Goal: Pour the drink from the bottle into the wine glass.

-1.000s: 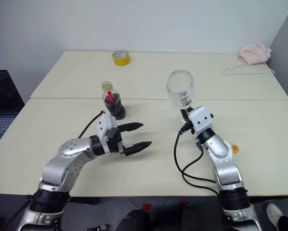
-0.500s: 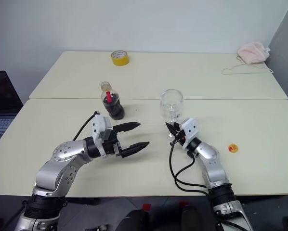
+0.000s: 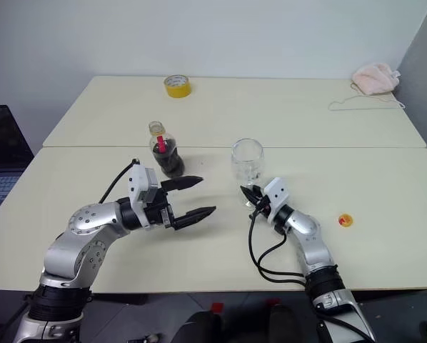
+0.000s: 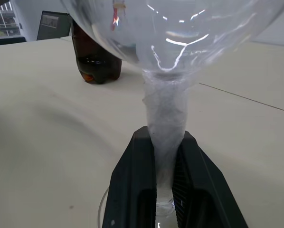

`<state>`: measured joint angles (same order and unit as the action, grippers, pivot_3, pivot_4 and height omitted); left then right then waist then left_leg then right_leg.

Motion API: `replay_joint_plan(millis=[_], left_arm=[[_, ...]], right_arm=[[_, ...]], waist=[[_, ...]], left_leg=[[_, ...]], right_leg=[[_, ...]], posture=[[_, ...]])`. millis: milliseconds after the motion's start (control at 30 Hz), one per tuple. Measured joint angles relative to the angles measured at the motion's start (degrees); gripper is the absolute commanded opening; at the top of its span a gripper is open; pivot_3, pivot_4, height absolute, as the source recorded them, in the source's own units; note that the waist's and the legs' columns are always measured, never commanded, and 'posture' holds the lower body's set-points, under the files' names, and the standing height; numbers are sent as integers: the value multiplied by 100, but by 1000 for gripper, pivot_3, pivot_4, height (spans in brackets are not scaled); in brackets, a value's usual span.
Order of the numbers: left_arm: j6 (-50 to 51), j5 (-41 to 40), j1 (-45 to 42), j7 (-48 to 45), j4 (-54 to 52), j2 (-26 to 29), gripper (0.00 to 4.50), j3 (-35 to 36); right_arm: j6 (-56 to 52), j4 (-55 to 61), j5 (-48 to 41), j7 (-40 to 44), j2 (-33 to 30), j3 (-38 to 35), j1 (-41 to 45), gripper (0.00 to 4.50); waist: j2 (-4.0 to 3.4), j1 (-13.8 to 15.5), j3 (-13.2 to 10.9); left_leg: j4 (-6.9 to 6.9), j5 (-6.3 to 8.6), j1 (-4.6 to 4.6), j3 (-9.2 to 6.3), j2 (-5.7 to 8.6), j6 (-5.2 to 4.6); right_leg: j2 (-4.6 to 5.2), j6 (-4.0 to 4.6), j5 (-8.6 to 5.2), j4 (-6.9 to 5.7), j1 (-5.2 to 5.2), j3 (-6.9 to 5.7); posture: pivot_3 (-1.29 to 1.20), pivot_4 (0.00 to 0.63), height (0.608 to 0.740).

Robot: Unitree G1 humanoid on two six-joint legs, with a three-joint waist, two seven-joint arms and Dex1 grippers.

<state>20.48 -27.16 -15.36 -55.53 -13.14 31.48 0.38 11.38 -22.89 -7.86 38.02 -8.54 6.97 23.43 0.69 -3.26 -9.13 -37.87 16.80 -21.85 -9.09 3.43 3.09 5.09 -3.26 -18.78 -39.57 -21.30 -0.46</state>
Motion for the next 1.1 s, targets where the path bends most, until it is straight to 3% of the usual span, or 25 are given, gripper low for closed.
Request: replay_joint_plan(millis=[400, 733, 1100], left_arm=[[22, -2, 149, 7, -84, 106, 4500, 106], [25, -3, 182, 114, -99, 120, 4500, 227], [100, -229, 399, 85, -341, 575, 4500, 629]], right_arm=[[-317, 371, -49, 513, 256, 358, 33, 164], [-318, -57, -22, 711, 253, 366, 211, 164], [-202, -240, -16, 792, 264, 352, 303, 164]], waist=[[-1, -1, 0], [-1, -2, 0], [-1, -6, 0]], left_leg=[[0, 0, 0, -4, 0, 0], [0, 0, 0, -3, 0, 0], [1, 0, 1, -4, 0, 0]], right_leg=[[0, 0, 0, 0, -1, -1], [0, 0, 0, 0, -1, -1], [0, 0, 0, 1, -1, 0]], posture=[[0, 150, 740], [0, 150, 740], [0, 150, 740]])
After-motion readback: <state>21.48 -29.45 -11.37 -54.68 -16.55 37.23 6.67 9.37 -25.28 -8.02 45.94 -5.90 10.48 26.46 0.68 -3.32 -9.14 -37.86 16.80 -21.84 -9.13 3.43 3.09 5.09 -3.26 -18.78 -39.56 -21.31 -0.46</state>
